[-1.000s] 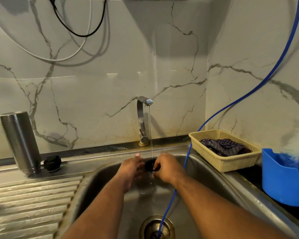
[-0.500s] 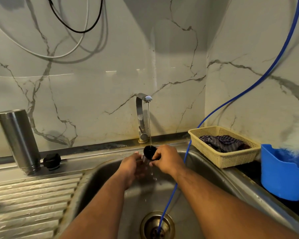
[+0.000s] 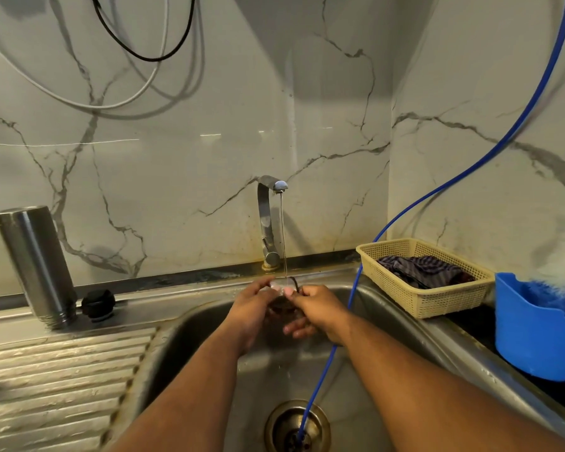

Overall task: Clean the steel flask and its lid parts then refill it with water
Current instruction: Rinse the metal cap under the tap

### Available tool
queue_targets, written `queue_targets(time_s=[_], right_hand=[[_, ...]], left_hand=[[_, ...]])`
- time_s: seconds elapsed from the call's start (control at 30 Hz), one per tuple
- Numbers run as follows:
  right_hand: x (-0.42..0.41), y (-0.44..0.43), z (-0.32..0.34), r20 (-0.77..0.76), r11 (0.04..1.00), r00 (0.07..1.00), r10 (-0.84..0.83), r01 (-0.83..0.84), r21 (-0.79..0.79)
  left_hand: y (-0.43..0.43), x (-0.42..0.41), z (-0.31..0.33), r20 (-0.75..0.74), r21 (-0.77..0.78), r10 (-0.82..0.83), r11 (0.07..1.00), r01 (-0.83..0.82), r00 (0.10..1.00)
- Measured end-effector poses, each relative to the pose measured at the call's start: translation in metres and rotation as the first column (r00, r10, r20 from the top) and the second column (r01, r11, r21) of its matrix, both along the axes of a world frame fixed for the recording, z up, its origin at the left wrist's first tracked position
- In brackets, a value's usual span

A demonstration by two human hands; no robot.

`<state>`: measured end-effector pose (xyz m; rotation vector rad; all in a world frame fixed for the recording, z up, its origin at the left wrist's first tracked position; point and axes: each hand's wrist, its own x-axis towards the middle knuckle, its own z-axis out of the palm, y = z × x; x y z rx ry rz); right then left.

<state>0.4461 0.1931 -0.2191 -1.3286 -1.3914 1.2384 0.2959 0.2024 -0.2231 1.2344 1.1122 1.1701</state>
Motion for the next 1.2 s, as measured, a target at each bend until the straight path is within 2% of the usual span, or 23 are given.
queue_targets(time_s=[0.1,0.2,0.33,0.43,0.57,0.63,0.8,1.03,1.2], right_hand=[[-0.001,-0.002,0.002,-0.099,0.995,0.995,0.004,-0.014,-0.099],[-0.004,-0.003,0.008,-0.104,0.989,0.993,-0.063,0.049,-0.137],[-0.001,-0.001,0.009,-0.101,0.976,0.98,-0.172,0.155,-0.154],[-0.002,0.004,0.007,-0.088,0.968,0.975,-0.205,0.189,-0.163],[-0.001,0.014,-0.004,-0.139,0.976,0.972,-0.192,0.174,-0.132],[0.0,0.017,-0.007,-0.177,0.985,0.973,-0.151,0.134,-0.105],[0.003,0.017,-0.005,-0.288,0.994,0.952,-0.103,0.092,-0.051],[0.002,0.015,0.004,-0.461,0.981,0.871,-0.171,0.106,-0.164],[-0.001,0.016,0.0,-0.428,0.987,0.894,-0.131,0.078,-0.138]], left_hand=[[-0.006,0.0,0.001,-0.113,0.13,0.009,0.991,0.005,0.994],[-0.007,-0.002,0.004,-0.177,0.201,0.008,0.979,0.028,0.984],[-0.003,-0.003,0.0,-0.344,0.234,-0.041,0.964,0.128,0.938],[-0.001,0.001,-0.002,-0.438,0.312,0.071,0.947,0.077,0.896],[-0.003,0.011,-0.003,-0.593,0.475,0.25,0.876,0.082,0.765],[-0.004,0.015,-0.003,-0.601,0.518,0.301,0.852,0.074,0.741],[-0.001,0.014,-0.004,-0.557,0.518,0.321,0.855,0.018,0.766],[0.003,0.01,-0.006,-0.433,0.481,0.286,0.875,-0.049,0.855],[0.003,0.006,-0.004,-0.452,0.502,0.269,0.865,-0.006,0.85]])
